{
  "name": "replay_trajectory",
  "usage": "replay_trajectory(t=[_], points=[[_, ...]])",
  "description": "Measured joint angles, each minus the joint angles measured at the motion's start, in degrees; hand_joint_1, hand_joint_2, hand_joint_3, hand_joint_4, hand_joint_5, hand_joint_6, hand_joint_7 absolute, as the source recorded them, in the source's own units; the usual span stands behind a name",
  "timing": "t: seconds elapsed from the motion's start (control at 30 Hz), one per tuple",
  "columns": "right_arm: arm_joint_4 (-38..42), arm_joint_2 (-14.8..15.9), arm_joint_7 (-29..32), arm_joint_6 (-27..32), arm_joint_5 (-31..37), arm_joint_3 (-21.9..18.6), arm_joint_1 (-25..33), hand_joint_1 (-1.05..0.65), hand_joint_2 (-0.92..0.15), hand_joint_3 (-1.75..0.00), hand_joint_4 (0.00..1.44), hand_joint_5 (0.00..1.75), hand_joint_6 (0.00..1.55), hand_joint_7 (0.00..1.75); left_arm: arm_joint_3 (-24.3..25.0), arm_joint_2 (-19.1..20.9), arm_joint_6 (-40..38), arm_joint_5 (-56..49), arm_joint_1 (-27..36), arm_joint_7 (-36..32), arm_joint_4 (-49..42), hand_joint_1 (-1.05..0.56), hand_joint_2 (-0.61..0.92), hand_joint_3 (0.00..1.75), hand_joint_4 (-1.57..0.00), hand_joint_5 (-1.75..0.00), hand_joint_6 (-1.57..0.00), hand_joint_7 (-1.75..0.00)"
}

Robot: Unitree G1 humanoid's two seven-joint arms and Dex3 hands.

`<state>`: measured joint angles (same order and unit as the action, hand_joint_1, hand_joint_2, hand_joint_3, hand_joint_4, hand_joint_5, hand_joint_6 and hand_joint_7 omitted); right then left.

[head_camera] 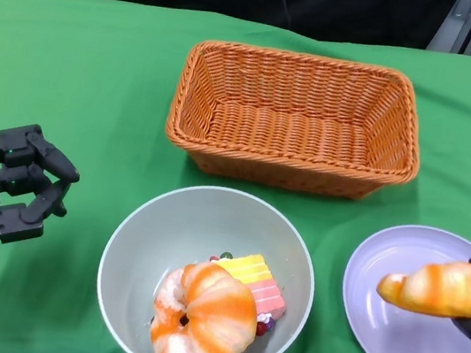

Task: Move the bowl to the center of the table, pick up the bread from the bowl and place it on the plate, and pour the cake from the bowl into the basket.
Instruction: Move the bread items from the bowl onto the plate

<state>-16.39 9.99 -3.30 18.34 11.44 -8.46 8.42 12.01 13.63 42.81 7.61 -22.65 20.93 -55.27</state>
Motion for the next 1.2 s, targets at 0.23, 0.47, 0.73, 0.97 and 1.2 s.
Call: replay_trajectory(t=[0.23,0.47,0.73,0.97,1.2], points=[[4.65,1.83,-2.55,6.66,-2.15,-0.29,-3.55,-0.13,-0.92,-0.14,0.71,1.33,0.75,0.79,0.00,0.22,-0.01,-0.02,0.28,0.01,0.00,-0.01,0.65,0.84,-0.78,-1.53,-0.79,-1.22],[9.37,3.11,-3.56,15.89,-4.20,-1.68,-9.51,-0.10,-0.92,-0.12,0.72,1.54,0.79,0.91,-0.12,0.42,0.07,-0.33,0.39,-0.02,0.01,-0.01,0.63,0.85,-0.78,-1.54,-0.79,-1.23],[12.88,3.72,-3.79,20.02,-5.85,-1.80,-13.30,-0.11,-0.92,-0.11,0.75,1.64,0.68,1.24,-0.31,0.51,0.39,-0.67,0.45,-0.09,0.00,-0.03,0.63,0.85,-0.77,-1.52,-0.78,-1.22],[15.24,4.70,-4.10,24.09,-6.13,-1.08,-16.66,-0.14,-0.92,-0.11,0.73,1.69,0.52,1.32,-0.55,0.68,0.94,-1.59,0.48,-0.66,-0.10,-0.02,0.63,0.83,-0.76,-1.51,-0.78,-1.23],[15.94,6.15,-4.71,26.96,-6.12,0.87,-18.91,-0.11,-0.92,-0.11,0.74,1.63,0.69,0.71,-0.61,0.79,1.22,-2.43,0.48,-1.27,-0.37,-0.03,0.63,0.83,-0.76,-1.51,-0.79,-1.22]])
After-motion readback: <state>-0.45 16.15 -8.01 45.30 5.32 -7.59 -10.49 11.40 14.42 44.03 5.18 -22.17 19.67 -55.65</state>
